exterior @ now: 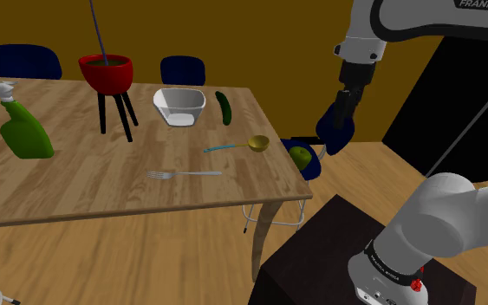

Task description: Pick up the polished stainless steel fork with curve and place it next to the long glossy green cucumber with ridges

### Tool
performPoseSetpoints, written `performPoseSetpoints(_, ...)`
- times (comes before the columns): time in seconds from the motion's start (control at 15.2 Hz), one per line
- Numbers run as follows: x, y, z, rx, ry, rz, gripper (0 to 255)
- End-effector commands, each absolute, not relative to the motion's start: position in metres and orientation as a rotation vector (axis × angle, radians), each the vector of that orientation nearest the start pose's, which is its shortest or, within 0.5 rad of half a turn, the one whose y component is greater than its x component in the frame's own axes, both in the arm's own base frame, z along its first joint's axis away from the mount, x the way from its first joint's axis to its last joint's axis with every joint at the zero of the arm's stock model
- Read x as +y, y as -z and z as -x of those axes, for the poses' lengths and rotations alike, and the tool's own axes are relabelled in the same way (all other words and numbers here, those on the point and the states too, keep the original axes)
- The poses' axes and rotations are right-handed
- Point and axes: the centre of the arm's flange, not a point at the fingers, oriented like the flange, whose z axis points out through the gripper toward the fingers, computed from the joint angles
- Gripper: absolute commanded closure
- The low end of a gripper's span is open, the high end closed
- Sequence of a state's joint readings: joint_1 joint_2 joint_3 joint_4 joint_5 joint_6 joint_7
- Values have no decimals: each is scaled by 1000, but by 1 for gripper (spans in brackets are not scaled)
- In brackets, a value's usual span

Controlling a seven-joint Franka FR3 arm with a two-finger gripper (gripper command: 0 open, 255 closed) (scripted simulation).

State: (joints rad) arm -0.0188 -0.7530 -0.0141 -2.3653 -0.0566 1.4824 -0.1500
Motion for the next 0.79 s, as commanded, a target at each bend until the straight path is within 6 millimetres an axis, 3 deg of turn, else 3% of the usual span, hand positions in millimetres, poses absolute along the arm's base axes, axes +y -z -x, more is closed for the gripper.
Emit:
performPoseSetpoints(0.0,-18,-569,-304,-190,-212,3164,0)
performPoseSetpoints(0.73,56,-507,-404,-474,-142,3120,0)
